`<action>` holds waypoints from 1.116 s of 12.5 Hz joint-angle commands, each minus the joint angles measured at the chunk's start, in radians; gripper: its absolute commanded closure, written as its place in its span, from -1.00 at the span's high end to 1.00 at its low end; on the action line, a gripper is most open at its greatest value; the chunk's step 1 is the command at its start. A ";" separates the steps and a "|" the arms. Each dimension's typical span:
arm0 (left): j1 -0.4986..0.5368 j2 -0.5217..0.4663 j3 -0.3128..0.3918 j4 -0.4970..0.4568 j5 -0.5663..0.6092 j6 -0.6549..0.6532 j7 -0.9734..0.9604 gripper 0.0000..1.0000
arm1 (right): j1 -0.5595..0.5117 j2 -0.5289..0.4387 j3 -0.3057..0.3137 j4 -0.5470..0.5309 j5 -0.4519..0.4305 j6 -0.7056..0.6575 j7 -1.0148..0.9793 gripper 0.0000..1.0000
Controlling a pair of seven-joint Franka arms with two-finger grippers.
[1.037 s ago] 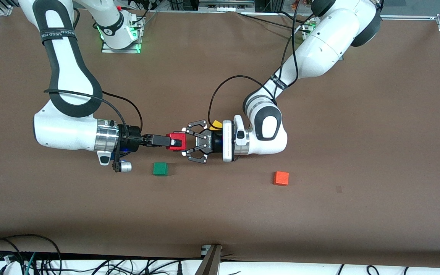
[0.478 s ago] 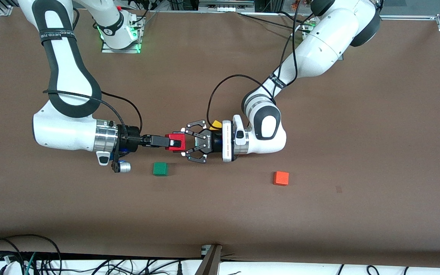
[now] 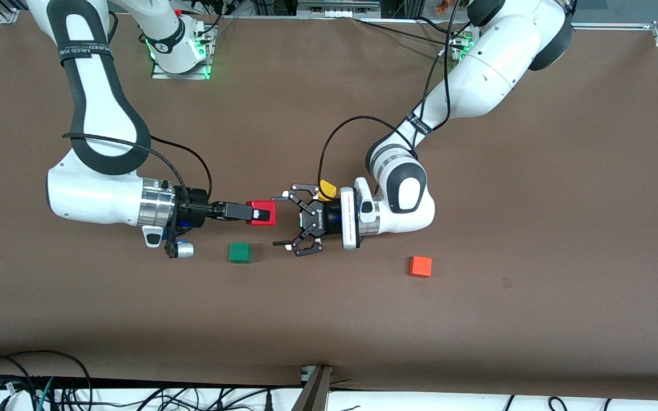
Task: Pass red block to right arm, stack on blue
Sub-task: 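Move the red cube over the blue cube while the left gripper withdraws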
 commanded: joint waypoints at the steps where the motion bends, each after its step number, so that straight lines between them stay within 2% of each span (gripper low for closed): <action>1: 0.065 -0.025 0.000 -0.063 0.050 -0.069 0.010 1.00 | -0.005 -0.032 -0.006 -0.013 -0.097 -0.013 -0.012 -1.00; 3: 0.137 -0.025 0.003 -0.086 0.150 -0.168 0.008 1.00 | -0.008 -0.047 -0.035 -0.012 -0.197 -0.058 -0.015 -1.00; 7: 0.356 -0.027 0.004 -0.097 0.522 -0.388 -0.061 1.00 | -0.008 -0.056 -0.137 0.014 -0.422 -0.186 -0.128 -1.00; 10: 0.494 -0.079 0.003 -0.082 0.817 -0.471 -0.176 1.00 | -0.008 -0.058 -0.206 0.014 -0.649 -0.224 -0.272 -1.00; 11: 0.532 -0.094 0.004 -0.082 0.882 -0.507 -0.200 1.00 | -0.008 -0.056 -0.210 0.014 -0.726 -0.224 -0.320 -1.00; 12: 0.572 -0.112 0.006 -0.082 0.929 -0.537 -0.214 1.00 | -0.011 -0.055 -0.218 0.007 -0.780 -0.223 -0.342 -1.00; 14: 0.655 -0.134 0.009 -0.073 1.009 -0.599 -0.216 1.00 | -0.039 -0.030 -0.238 0.002 -0.812 -0.214 -0.348 -1.00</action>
